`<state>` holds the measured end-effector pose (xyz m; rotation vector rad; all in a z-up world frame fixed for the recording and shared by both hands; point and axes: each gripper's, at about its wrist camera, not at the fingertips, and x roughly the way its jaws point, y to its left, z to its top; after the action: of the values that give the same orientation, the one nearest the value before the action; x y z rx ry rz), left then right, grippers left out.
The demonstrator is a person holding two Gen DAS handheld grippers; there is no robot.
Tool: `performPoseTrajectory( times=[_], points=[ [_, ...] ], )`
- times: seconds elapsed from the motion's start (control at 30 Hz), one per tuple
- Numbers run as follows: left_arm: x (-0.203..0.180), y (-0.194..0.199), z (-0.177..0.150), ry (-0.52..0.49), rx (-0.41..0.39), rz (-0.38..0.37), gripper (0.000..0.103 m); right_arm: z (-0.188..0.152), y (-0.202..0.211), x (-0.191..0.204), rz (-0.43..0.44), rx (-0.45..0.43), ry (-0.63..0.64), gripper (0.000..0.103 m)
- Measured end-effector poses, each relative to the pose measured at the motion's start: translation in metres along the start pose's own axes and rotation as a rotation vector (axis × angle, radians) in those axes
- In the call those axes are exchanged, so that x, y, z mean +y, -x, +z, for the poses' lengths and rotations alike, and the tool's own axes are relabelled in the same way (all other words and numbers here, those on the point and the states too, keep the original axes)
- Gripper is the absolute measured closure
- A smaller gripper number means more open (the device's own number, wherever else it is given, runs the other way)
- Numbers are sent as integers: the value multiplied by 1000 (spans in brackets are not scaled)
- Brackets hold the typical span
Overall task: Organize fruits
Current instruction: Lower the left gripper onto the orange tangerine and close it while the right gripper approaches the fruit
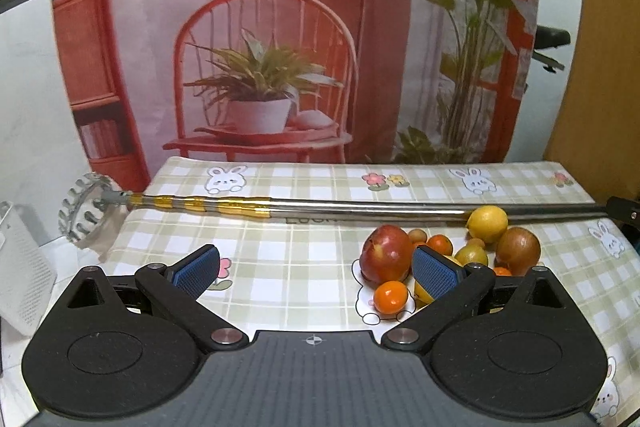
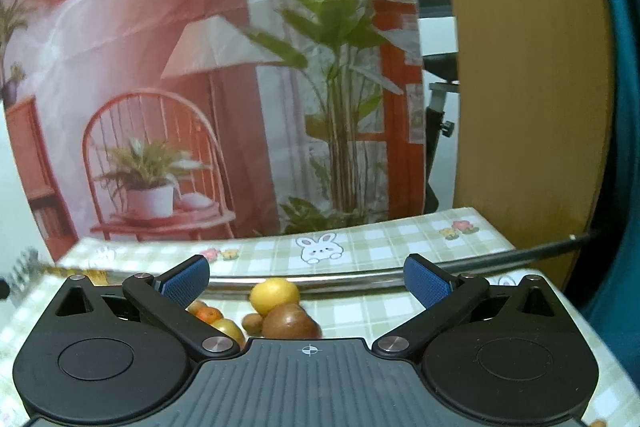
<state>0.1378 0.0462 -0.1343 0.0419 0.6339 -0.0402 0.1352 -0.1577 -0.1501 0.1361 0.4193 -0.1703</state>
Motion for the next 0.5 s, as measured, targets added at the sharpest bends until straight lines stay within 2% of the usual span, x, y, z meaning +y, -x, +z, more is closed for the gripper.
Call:
performPoseTrajectory(
  times=[0.13, 0.2, 0.3, 0.43, 0.5],
  points=[
    [0, -18, -4, -19, 25, -31, 0, 1, -19, -5, 30, 97, -4, 0],
    [-1, -26, -7, -22, 38, -54, 0, 0, -24, -9, 60, 100, -23, 0],
    [-3, -38, -11, -29, 56, -80, 1, -4, -32, -10, 70, 109, 19, 0],
    [-10, -58, -15, -55, 85, -142, 11, -9, -41, -6, 39, 119, 104, 0],
    [-14, -70, -17, -65, 118, -167, 16, -12, -46, -7, 59, 131, 120, 0]
  ],
)
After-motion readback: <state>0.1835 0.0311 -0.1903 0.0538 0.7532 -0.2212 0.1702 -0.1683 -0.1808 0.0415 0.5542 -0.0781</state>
